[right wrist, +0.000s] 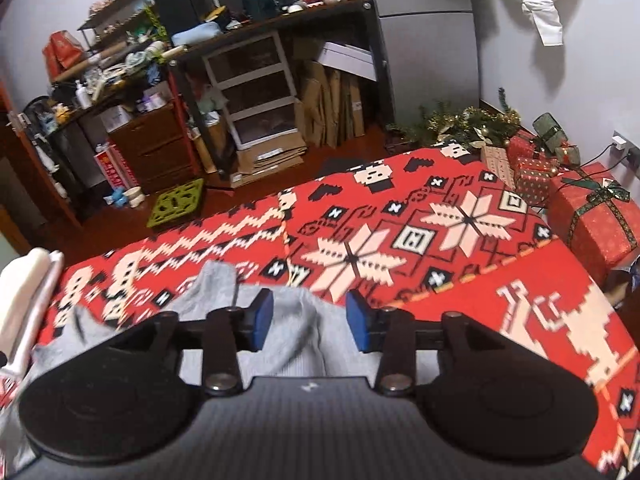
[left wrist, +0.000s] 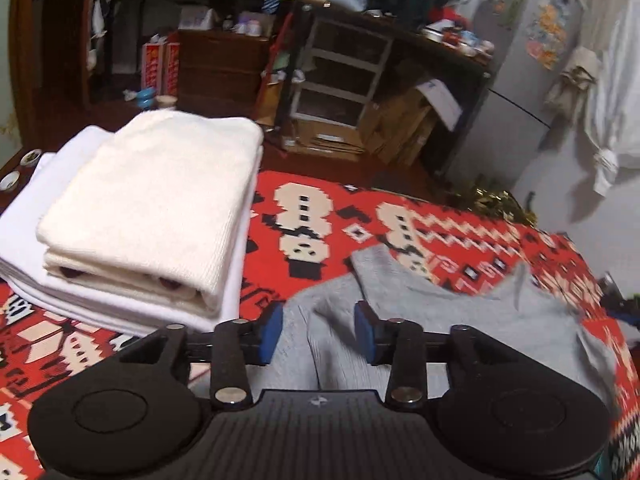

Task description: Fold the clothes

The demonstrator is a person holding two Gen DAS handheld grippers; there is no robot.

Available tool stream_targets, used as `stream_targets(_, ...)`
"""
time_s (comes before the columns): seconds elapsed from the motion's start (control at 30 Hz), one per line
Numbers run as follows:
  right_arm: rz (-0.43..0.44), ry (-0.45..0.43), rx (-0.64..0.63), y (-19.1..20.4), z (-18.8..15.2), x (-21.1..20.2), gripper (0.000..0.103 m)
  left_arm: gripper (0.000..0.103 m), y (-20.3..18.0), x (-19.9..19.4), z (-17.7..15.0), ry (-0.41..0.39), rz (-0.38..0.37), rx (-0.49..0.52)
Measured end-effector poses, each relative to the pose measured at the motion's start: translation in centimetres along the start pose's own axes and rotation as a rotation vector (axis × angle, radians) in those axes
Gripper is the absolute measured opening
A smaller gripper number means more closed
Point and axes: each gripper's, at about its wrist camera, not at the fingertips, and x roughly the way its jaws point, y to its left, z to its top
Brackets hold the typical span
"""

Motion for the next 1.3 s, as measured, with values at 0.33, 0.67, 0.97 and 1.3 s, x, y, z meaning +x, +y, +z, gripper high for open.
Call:
stream_targets(0.33, -0.025, 0.036, -0.059, -3.3, -6.6, -7.3, 0.07, 0.048, 1.9, -5.2, -6.9, 0.045, -0.03, -0.05)
stream_targets(0.67, -0.052, 0.043, -0.053, -4.5, -11.5, -10.8, 0.07, 0.052, 1.8, -8.2, -11.8, 0.05, -0.006, 0.061)
stream_targets(0.97, -0.078, 0.017, 0.03, -6.0, -12.4, -11.2, 0.065, 0.052, 5.9, -8.8, -13.2, 0.013, 0.042, -0.23)
stream_targets(1.3, -0.212, 0.024, 0.056, -6.9, -12.1, -8.2, 0.059, 0.049, 5.2, -6.1, -12.1, 0.022, 0.104, -0.264)
